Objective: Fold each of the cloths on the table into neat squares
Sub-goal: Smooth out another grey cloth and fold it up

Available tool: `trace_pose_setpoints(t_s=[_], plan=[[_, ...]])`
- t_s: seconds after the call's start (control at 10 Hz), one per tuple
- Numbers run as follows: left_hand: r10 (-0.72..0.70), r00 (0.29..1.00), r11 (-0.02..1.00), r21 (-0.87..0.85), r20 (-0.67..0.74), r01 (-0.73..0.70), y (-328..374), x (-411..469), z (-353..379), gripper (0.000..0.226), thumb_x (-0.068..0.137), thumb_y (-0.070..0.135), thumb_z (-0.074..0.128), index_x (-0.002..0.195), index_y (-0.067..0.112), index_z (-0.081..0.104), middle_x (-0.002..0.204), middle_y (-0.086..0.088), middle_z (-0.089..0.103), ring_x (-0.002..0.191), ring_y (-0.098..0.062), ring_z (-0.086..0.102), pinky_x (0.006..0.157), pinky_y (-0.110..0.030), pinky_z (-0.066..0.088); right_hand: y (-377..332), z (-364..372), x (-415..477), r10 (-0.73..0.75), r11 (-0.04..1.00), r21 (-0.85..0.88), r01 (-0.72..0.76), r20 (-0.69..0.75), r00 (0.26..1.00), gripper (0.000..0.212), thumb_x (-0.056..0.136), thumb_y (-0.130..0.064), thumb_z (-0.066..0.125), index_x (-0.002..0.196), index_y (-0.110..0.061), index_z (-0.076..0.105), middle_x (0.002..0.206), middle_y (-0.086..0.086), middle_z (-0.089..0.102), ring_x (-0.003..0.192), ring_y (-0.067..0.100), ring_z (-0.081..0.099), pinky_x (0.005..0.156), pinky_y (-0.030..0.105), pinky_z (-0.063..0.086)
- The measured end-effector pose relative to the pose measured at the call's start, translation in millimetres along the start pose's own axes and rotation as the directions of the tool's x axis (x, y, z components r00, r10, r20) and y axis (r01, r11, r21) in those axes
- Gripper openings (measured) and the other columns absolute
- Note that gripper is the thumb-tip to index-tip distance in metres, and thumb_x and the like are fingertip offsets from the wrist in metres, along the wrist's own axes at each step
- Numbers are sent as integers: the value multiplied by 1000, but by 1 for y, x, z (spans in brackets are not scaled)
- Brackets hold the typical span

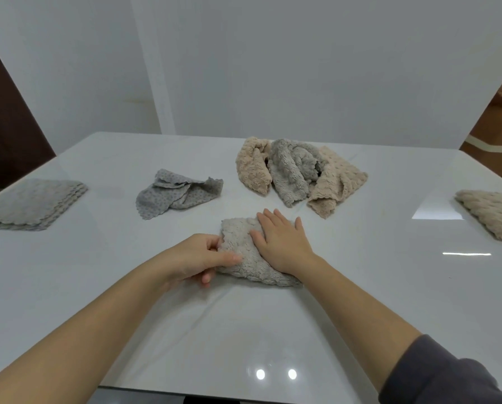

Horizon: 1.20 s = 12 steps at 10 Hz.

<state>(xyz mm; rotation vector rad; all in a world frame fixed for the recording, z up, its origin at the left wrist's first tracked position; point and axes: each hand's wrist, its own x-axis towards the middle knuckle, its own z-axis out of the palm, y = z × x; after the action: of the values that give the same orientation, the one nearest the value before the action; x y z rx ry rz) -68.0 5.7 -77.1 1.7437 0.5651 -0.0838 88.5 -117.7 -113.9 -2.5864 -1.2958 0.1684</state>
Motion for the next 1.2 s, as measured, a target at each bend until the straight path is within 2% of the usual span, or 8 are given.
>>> trace_pose_setpoints(t_s=[0.3,0.4,0.5,0.6,0.8,0.9,1.0,1.2], plan=[[-83,946,982,136,-313,131,-11,-3,-1,34,83,30,74,103,16,51,54,-4,57,45,-19,50,56,-30,41,0,0,-1,1,1000,3,-1,-2,1000,60,103,-48,20,155,-19,18,163,0,13,151,18,2,119,55,0],[318,810,745,659,-492,108,3,-3,14,36,89,39,58,116,19,48,102,-1,65,92,-22,61,80,-36,48,0,1,-1,5,1000,9,-5,-14,1000,61,102,-48,21,155,-19,17,163,0,12,151,17,1,120,53,0],[527,787,563,826,-320,-41,18,9,35,51,98,34,40,144,11,36,151,-8,36,139,-23,32,113,-39,26,0,2,-2,24,995,99,-18,-63,998,60,103,-44,26,156,-17,16,164,0,10,151,17,2,121,50,1],[356,918,511,859,-175,-35,6,32,47,61,103,40,22,155,12,9,164,-5,0,150,-17,-2,122,-42,1,3,-2,-4,90,925,379,-21,-164,982,56,104,-31,32,155,-13,18,164,2,10,150,16,2,121,39,3],[325,933,505,863,-152,-35,-13,42,47,65,102,47,17,156,16,-2,163,-1,-11,149,-13,-14,121,-44,-8,26,-16,-20,315,543,837,-64,-132,940,48,96,-24,48,144,-24,39,140,-8,48,131,17,44,112,41,35],[324,934,514,857,-150,-40,-13,42,47,64,103,47,16,156,16,-3,163,-1,-12,149,-12,-15,121,-43,-8,43,-35,-32,349,465,870,-164,-9,937,37,96,-20,49,134,-22,46,102,-1,59,86,18,61,72,33,49],[323,935,519,853,-146,-46,-13,41,47,64,103,46,17,156,16,-3,163,0,-12,148,-12,-15,121,-43,-8,52,-56,-49,160,483,815,-321,279,947,29,99,-25,48,128,-27,48,90,5,64,60,18,55,49,26,38],[309,941,524,850,-140,-46,-12,42,46,64,103,46,17,156,17,-4,163,0,-13,148,-11,-15,121,-42,-7,46,-69,-61,35,593,739,-320,373,927,30,98,-34,51,127,-36,48,93,6,60,55,17,57,47,24,39]])
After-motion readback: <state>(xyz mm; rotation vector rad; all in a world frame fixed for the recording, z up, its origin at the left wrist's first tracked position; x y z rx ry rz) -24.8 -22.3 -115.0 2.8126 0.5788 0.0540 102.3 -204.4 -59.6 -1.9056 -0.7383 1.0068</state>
